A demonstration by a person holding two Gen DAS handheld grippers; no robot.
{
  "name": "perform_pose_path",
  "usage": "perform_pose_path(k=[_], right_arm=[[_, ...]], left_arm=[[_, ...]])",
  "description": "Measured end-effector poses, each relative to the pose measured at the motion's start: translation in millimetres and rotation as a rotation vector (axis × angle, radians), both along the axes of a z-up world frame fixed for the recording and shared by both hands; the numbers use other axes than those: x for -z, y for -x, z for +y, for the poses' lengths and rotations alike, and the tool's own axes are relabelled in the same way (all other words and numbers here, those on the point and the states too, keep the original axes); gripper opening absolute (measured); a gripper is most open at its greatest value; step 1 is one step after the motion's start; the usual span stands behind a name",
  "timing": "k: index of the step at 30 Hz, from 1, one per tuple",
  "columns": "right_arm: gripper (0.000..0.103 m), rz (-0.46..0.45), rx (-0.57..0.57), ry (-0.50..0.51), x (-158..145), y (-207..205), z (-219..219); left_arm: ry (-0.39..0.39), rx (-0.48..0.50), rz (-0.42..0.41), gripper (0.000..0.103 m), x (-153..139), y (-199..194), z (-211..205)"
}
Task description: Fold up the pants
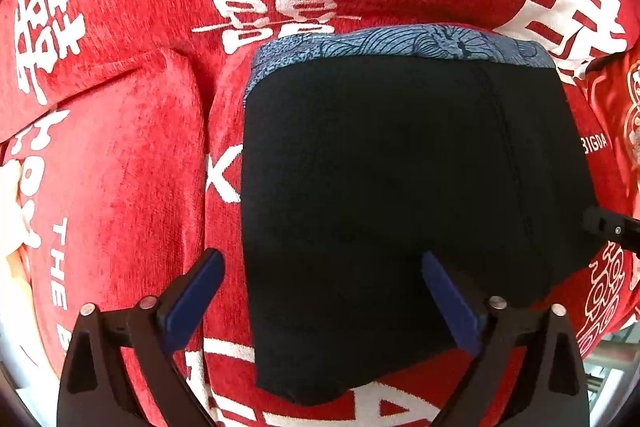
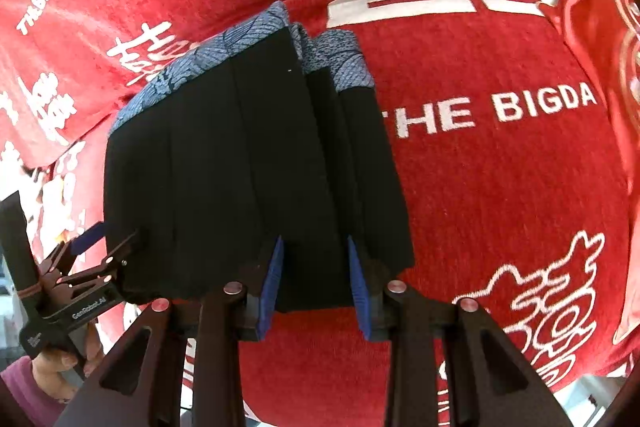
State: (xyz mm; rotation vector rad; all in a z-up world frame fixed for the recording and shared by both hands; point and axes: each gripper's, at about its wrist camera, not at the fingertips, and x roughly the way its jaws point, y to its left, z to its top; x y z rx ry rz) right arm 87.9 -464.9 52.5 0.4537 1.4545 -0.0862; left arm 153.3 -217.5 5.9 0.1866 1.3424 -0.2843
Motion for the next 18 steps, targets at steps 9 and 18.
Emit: perform_pose_path(k=[9,18], right_arm=[[0.037,-0.003,0.071,0.081,-5,10,11],[0.039,-0.013,0.099,0.118,-5,13,15]], left_arm=[[-0.005,0.051,0.003,0.101,-1,0,-4],[0.006,0.051,0.008,0.101,-2,1,-3]])
